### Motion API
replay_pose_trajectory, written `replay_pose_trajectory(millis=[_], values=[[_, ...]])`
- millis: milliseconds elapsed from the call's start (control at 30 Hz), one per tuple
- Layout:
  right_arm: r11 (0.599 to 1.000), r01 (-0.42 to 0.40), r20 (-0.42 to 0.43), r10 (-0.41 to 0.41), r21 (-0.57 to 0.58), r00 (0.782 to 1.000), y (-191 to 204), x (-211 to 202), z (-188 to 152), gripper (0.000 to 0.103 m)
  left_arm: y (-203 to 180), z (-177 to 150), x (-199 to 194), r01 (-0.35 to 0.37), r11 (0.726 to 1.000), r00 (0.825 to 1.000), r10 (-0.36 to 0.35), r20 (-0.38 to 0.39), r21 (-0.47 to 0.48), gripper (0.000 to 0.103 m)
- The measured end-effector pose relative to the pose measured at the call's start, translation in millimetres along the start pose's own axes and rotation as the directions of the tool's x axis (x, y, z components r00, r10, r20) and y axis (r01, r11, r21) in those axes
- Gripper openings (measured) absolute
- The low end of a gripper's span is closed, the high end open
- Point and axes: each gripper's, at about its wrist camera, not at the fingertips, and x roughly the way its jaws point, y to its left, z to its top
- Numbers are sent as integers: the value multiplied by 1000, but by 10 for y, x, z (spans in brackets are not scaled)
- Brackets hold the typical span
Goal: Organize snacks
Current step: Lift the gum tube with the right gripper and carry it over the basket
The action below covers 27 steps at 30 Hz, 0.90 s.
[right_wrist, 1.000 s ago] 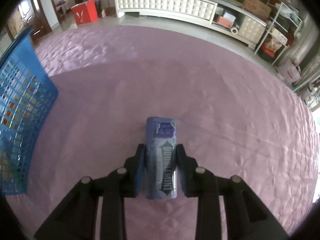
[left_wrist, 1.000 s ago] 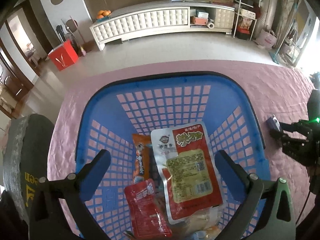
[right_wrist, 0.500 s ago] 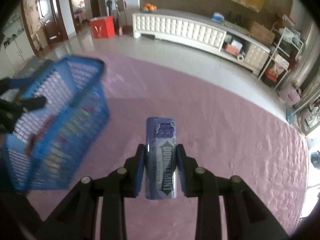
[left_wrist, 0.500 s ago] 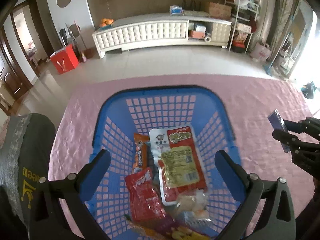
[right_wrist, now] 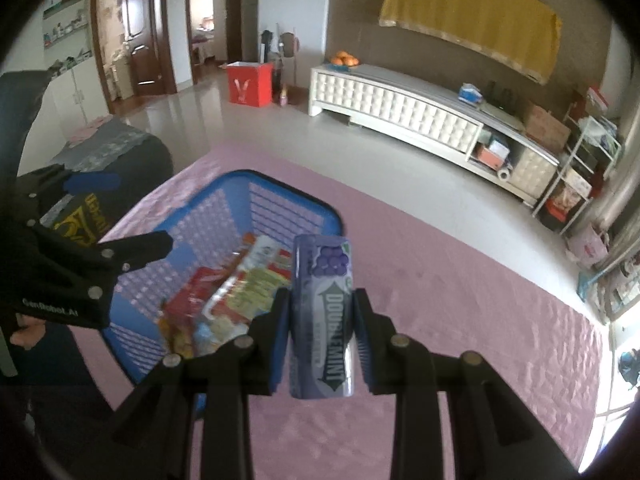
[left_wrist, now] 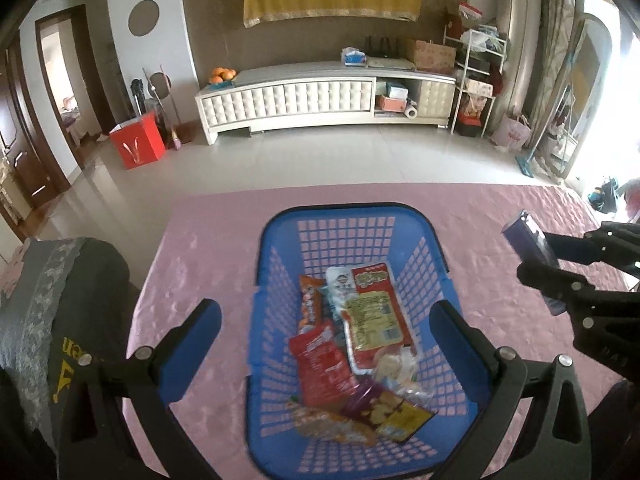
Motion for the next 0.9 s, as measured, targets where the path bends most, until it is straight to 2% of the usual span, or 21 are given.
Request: replay_pose_trajectory(millis=[267, 467, 667, 900], values=[[998, -36, -9, 36, -48, 999, 414, 147, 165, 35, 385, -188, -128, -18, 999, 1000, 19, 2, -40, 103], [994, -57, -51, 53, -94, 997, 716, 376, 207, 35, 688, -300, -126, -21, 996, 1000, 21, -2, -92, 103], [992, -26, -100, 14, -120, 995, 735, 645, 224, 35, 855, -335, -14, 8, 990, 1000, -9, -9, -141, 103], [993, -25, -153, 7, -116, 988, 630, 966, 269, 35, 848, -314, 249, 7, 993, 999, -11, -33, -115, 103]])
